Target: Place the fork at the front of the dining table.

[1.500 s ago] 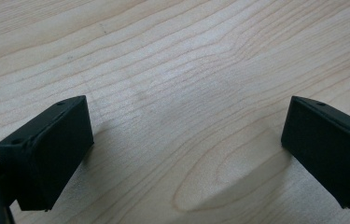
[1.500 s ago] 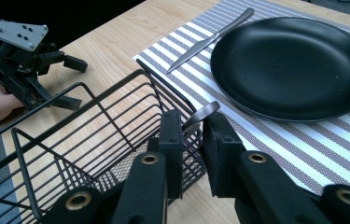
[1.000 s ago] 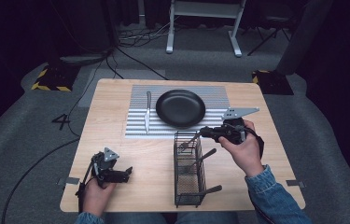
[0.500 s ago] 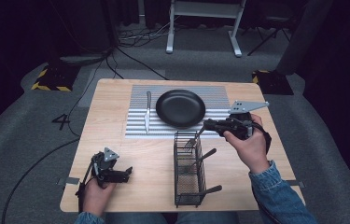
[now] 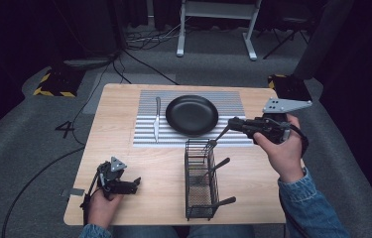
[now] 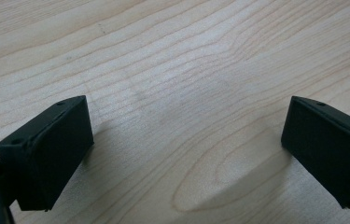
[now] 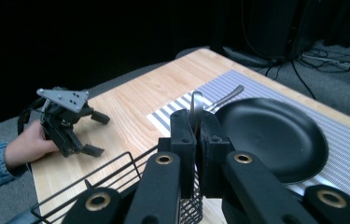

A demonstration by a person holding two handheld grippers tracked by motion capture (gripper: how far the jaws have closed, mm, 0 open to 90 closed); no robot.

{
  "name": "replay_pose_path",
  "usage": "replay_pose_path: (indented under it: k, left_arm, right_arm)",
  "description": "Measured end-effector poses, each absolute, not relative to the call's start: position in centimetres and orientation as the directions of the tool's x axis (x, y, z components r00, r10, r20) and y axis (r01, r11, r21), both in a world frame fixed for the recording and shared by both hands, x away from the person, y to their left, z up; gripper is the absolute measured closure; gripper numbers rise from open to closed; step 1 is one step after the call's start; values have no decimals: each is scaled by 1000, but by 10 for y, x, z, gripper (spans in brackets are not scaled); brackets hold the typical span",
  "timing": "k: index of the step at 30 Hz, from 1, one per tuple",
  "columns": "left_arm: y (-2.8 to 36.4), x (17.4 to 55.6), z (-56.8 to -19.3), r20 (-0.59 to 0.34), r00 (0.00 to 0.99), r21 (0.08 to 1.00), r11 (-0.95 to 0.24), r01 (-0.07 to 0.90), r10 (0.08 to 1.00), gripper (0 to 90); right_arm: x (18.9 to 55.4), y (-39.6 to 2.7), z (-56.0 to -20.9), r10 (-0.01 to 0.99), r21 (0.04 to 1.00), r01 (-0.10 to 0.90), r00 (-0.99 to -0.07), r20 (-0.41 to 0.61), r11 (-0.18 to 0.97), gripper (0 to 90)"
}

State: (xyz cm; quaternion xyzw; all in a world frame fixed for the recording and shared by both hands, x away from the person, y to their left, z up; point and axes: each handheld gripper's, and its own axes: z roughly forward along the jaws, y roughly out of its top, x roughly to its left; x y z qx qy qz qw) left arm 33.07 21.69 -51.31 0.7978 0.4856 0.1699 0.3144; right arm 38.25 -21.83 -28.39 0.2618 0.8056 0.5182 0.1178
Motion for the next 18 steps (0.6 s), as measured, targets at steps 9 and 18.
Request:
replay_pose_path:
  k: [9,18]
  left_arm:
    - [217,331,-513,-37,470,667,-328,669,882,23]
    - [217,331,-513,-35,470,667,-330,668,882,23]
  right_arm:
    - [386,-240,-257,566,915,284,-821,77,286,873]
    - [400,-256,-250,617,914,292,-784,61,281,873]
